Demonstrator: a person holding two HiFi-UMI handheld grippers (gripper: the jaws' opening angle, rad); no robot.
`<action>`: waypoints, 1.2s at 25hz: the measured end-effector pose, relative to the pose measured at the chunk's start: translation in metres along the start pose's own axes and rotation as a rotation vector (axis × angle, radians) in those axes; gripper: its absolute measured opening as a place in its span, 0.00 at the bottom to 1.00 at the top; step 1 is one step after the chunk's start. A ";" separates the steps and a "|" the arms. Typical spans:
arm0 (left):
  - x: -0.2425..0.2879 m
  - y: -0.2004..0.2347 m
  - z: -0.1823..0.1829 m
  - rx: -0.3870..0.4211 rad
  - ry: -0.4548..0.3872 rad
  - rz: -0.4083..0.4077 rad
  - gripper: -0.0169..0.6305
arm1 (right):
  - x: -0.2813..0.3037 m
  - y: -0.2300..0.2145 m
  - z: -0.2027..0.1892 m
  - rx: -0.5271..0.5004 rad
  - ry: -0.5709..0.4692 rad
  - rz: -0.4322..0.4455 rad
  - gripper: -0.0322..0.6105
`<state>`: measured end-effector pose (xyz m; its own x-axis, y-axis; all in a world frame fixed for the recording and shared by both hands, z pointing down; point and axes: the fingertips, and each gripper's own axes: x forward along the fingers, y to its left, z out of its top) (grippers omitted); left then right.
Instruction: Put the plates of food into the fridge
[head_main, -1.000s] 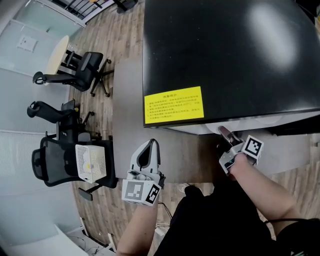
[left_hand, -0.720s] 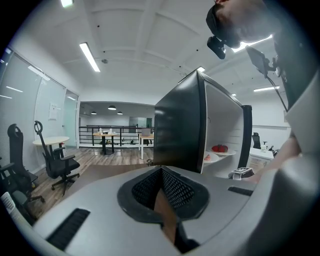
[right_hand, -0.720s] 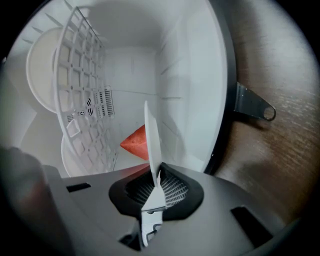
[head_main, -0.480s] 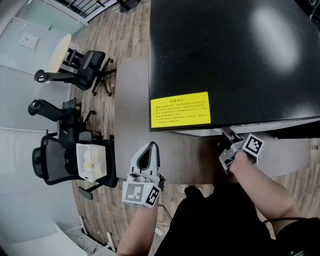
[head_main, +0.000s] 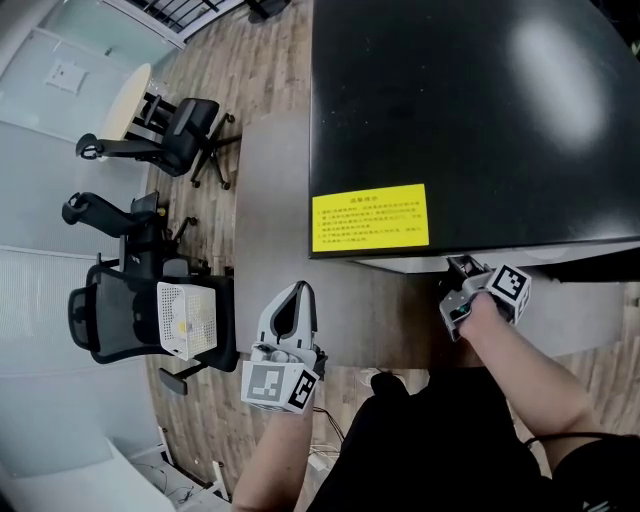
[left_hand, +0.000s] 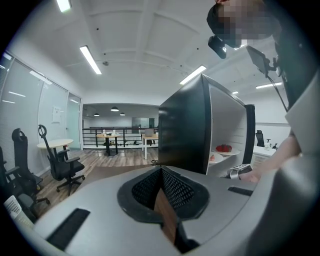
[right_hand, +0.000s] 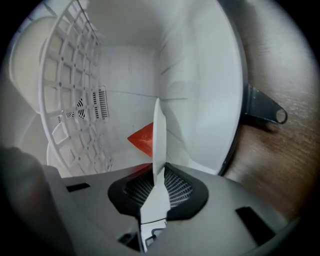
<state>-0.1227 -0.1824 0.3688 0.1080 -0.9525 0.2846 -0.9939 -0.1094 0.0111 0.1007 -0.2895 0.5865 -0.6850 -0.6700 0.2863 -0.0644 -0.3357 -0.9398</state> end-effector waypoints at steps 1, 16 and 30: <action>0.000 0.000 0.000 0.000 0.000 0.000 0.03 | 0.001 0.002 0.001 -0.011 0.004 0.001 0.11; -0.002 -0.010 0.014 0.017 -0.014 -0.002 0.03 | -0.008 0.009 -0.006 -0.133 -0.020 -0.099 0.72; -0.024 -0.005 0.020 -0.003 -0.057 -0.051 0.03 | -0.038 0.001 -0.046 -0.239 0.017 -0.122 0.71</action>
<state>-0.1199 -0.1647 0.3427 0.1591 -0.9605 0.2284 -0.9872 -0.1572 0.0266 0.0934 -0.2333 0.5663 -0.6734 -0.6223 0.3990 -0.3158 -0.2458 -0.9164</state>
